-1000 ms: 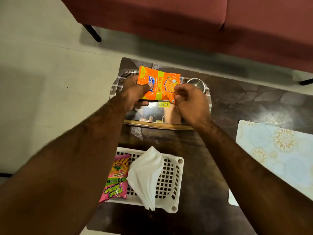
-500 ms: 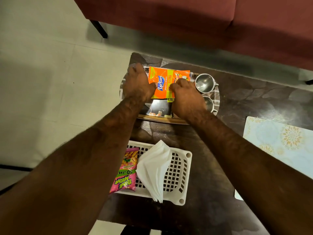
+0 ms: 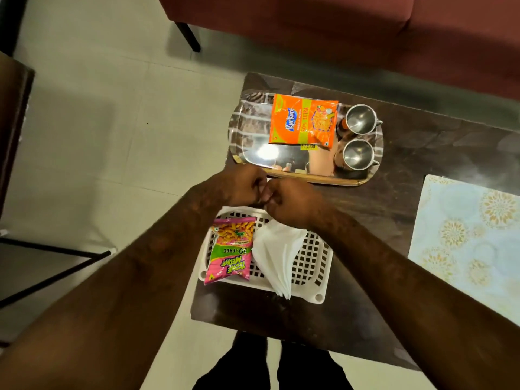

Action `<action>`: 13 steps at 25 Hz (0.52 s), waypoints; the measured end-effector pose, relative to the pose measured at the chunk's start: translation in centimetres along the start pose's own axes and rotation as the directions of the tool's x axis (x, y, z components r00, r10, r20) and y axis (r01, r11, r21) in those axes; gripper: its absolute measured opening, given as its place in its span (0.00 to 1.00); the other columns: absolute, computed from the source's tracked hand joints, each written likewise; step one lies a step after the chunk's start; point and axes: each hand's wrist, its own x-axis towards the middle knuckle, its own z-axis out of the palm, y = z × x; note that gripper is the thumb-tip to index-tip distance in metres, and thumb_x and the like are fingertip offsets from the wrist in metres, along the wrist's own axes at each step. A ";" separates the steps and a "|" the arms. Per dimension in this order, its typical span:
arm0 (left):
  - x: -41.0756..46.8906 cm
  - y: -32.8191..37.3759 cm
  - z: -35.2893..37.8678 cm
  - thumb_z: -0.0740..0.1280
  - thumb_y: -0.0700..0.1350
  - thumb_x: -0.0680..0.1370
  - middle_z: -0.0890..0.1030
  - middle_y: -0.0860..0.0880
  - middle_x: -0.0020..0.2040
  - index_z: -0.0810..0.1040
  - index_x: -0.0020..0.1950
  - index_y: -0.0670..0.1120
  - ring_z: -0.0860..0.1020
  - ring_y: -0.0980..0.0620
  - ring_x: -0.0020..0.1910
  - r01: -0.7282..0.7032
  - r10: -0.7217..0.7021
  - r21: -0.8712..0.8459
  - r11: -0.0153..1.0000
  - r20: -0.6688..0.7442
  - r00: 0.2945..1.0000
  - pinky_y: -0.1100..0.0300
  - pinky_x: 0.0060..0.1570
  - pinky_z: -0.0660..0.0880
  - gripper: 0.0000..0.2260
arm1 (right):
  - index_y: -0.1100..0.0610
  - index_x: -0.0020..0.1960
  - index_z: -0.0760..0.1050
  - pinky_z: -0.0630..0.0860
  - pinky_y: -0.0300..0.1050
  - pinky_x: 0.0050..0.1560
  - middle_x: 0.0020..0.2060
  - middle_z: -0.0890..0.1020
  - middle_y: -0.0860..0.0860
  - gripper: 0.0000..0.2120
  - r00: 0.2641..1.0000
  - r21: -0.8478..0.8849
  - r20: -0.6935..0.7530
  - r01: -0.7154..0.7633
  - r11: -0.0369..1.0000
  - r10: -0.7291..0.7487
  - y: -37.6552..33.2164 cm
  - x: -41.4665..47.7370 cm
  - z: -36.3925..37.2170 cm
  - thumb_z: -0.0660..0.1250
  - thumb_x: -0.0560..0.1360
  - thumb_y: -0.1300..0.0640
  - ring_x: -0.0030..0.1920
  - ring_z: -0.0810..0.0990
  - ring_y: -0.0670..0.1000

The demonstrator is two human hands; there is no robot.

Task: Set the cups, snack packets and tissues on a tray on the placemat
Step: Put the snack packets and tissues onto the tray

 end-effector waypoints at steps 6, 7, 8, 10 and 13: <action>-5.4 -4.5 2.2 0.74 0.46 0.71 0.79 0.45 0.56 0.79 0.55 0.45 0.79 0.43 0.56 0.099 -0.112 0.120 0.988 0.101 0.989 0.55 0.52 0.76 0.14 | 0.55 0.74 0.71 0.77 0.49 0.64 0.67 0.79 0.58 0.32 0.969 -0.070 0.245 0.039 0.997 -0.021 -2.6 -1.0 6.3 0.76 0.74 0.47 0.67 0.79 0.58; -5.8 -4.8 2.8 0.75 0.48 0.71 0.77 0.44 0.61 0.79 0.58 0.45 0.78 0.42 0.59 0.119 -0.135 0.158 0.980 0.096 0.986 0.52 0.56 0.76 0.17 | 0.54 0.75 0.68 0.77 0.53 0.66 0.68 0.76 0.58 0.35 0.975 -0.099 0.223 0.016 0.995 0.006 -2.7 -1.1 7.1 0.75 0.73 0.45 0.68 0.78 0.60; -6.1 -5.0 3.4 0.75 0.50 0.71 0.76 0.43 0.64 0.78 0.60 0.45 0.77 0.41 0.61 0.135 -0.149 0.175 0.975 0.072 0.986 0.51 0.59 0.76 0.20 | 0.53 0.76 0.67 0.78 0.56 0.66 0.68 0.74 0.58 0.36 0.981 -0.127 0.191 -0.011 0.992 0.035 -2.9 -1.3 7.8 0.75 0.73 0.44 0.68 0.77 0.60; -6.2 -5.1 4.4 0.74 0.51 0.71 0.75 0.41 0.65 0.79 0.62 0.45 0.77 0.41 0.61 0.126 -0.135 0.205 0.971 0.031 0.990 0.51 0.60 0.75 0.22 | 0.50 0.77 0.64 0.79 0.58 0.63 0.69 0.71 0.57 0.38 0.988 -0.172 0.136 -0.043 0.984 0.067 -3.1 -1.6 8.7 0.74 0.72 0.43 0.68 0.77 0.61; -6.0 -5.0 5.2 0.72 0.53 0.71 0.73 0.38 0.65 0.81 0.60 0.43 0.74 0.39 0.62 0.106 -0.127 0.300 0.948 0.053 0.990 0.49 0.61 0.74 0.22 | 0.48 0.76 0.67 0.79 0.58 0.62 0.68 0.69 0.56 0.36 0.993 -0.172 0.101 -0.050 0.984 0.068 -3.1 -1.7 9.5 0.74 0.72 0.42 0.68 0.76 0.61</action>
